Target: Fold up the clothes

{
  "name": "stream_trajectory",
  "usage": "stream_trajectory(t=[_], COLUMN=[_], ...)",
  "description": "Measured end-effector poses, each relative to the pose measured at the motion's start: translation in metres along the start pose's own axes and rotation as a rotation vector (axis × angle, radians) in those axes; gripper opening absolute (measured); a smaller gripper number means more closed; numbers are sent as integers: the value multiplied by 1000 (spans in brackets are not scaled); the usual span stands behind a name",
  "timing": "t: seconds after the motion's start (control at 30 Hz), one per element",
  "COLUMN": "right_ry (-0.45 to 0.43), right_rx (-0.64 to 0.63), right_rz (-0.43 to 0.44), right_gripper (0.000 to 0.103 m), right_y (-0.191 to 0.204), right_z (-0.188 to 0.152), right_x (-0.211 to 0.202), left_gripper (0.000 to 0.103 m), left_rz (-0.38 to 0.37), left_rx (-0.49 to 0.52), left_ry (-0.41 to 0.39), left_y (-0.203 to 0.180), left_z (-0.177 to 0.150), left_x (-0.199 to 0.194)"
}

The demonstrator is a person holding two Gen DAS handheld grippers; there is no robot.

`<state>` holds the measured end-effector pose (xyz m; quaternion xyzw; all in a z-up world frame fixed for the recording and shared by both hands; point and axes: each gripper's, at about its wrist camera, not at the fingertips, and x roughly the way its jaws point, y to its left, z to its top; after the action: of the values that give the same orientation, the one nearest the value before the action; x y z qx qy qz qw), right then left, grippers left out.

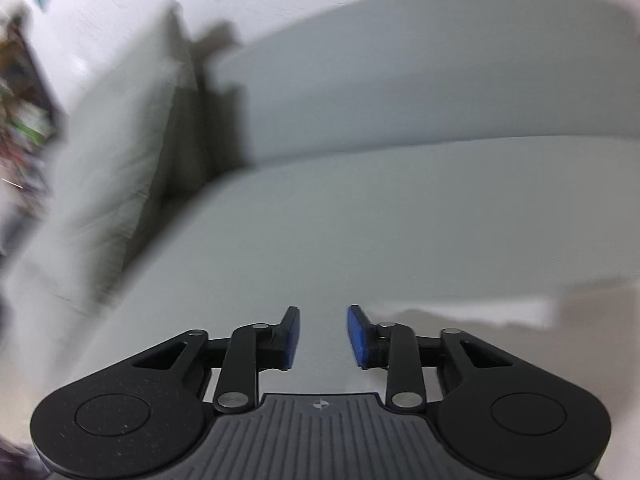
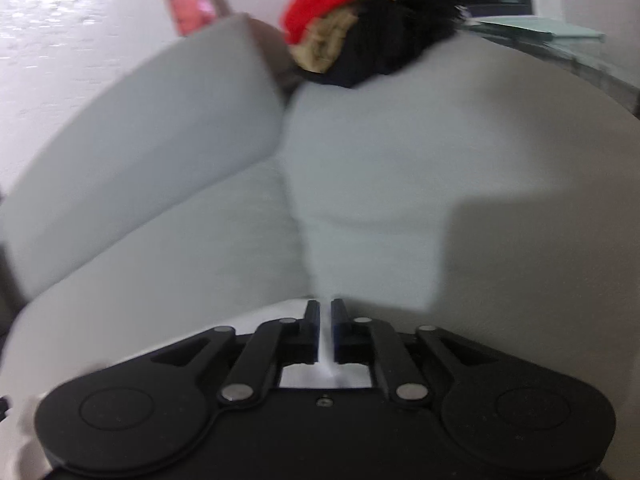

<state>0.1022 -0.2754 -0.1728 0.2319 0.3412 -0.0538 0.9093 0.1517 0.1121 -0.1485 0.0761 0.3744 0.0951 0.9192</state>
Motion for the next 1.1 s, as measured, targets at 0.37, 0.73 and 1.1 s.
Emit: stream_trajectory(t=[0.37, 0.73, 1.1], right_ry=[104, 152, 202], right_rx=[56, 2, 48], right_rz=[-17, 139, -110], right_gripper=[0, 14, 0], right_y=[-19, 11, -25], right_z=[-28, -41, -50], right_x=[-3, -48, -58], left_gripper=[26, 30, 35], left_rz=[-39, -329, -114], left_rx=[-13, 47, 44], left_ry=[159, 26, 211], left_y=[7, -12, 29], left_z=[-26, -47, -84], left_x=[-13, -70, -78])
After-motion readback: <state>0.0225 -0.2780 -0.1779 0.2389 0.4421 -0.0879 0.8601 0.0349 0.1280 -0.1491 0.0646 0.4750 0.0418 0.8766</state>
